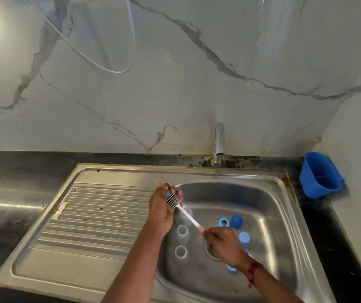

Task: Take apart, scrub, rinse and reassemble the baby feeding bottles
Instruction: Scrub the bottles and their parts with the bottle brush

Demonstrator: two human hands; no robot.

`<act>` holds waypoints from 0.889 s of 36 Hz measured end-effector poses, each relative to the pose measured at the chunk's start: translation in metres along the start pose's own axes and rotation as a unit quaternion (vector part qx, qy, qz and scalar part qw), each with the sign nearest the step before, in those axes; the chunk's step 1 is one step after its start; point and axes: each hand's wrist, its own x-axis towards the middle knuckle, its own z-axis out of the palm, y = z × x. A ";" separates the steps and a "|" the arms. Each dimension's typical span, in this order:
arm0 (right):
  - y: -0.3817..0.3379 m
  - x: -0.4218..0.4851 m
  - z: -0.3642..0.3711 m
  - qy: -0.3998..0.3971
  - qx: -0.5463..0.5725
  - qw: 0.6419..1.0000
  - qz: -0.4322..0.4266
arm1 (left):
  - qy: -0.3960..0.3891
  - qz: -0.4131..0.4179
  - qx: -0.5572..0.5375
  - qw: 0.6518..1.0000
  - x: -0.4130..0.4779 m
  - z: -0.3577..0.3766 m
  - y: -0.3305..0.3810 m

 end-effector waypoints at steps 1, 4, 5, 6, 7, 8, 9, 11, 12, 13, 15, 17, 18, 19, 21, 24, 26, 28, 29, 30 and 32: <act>-0.007 -0.003 -0.002 -0.040 0.063 0.996 0.041 | -0.015 0.002 0.006 1.000 -0.001 0.001 0.001; -0.017 -0.011 -0.014 -0.144 0.155 0.972 0.100 | -0.059 -0.001 0.000 0.998 -0.003 0.000 0.004; -0.018 -0.012 -0.018 -0.168 0.177 0.963 0.111 | -0.074 -0.007 -0.010 0.997 -0.003 -0.002 0.005; -0.018 -0.012 -0.021 -0.186 0.197 0.955 0.118 | -0.084 -0.014 -0.019 0.996 -0.002 -0.004 0.006; -0.017 -0.012 -0.022 -0.199 0.213 0.949 0.124 | -0.089 -0.020 -0.024 0.996 -0.002 -0.006 0.008; -0.017 -0.011 -0.022 -0.202 0.218 0.947 0.125 | -0.088 -0.023 -0.026 0.996 -0.001 -0.007 0.009; -0.017 -0.010 -0.020 -0.196 0.214 0.950 0.120 | -0.083 -0.024 -0.025 0.996 0.000 -0.007 0.010; -0.016 -0.007 -0.015 -0.157 0.190 0.964 0.096 | -0.058 -0.020 -0.020 0.998 0.001 -0.003 0.010; -0.016 -0.005 -0.012 -0.131 0.172 0.973 0.081 | -0.040 -0.017 -0.020 0.999 0.001 0.000 0.010; -0.015 -0.003 -0.009 -0.106 0.152 0.980 0.067 | -0.021 -0.012 -0.020 0.999 0.002 0.002 0.010; -0.011 0.001 -0.005 -0.042 0.060 0.997 0.025 | 0.014 0.002 -0.022 1.000 0.004 0.004 0.010; -0.001 0.007 -0.004 0.051 -0.118 0.991 -0.042 | 0.043 0.018 -0.033 0.998 0.006 0.004 0.011; 0.006 0.009 -0.004 0.101 -0.196 0.972 -0.074 | 0.053 0.024 -0.039 0.998 0.007 0.005 0.010; 0.011 0.009 -0.004 0.149 -0.253 0.950 -0.106 | 0.060 0.028 -0.044 0.997 0.007 0.005 0.009; 0.016 0.008 -0.002 0.217 -0.337 0.901 -0.168 | 0.067 0.035 -0.050 0.996 0.007 0.007 0.007; 0.013 0.002 -0.001 0.227 -0.404 0.867 -0.182 | 0.061 0.035 -0.051 0.996 0.005 0.007 0.006; 0.012 -0.001 0.000 0.179 -0.401 0.886 -0.150 | 0.048 0.034 -0.044 0.997 0.004 0.007 0.007; 0.013 0.000 0.002 0.110 -0.308 0.940 -0.098 | 0.030 0.037 -0.032 0.998 0.002 0.008 0.008; 0.012 0.001 0.003 0.064 -0.218 0.971 -0.070 | 0.018 0.040 -0.025 0.999 0.001 0.008 0.009; 0.008 0.001 0.004 0.027 -0.107 0.993 -0.037 | 0.005 0.043 -0.021 0.999 0.000 0.008 0.010; 0.000 -0.001 0.002 -0.051 0.094 0.993 0.050 | -0.024 0.046 -0.020 0.998 0.001 0.006 0.010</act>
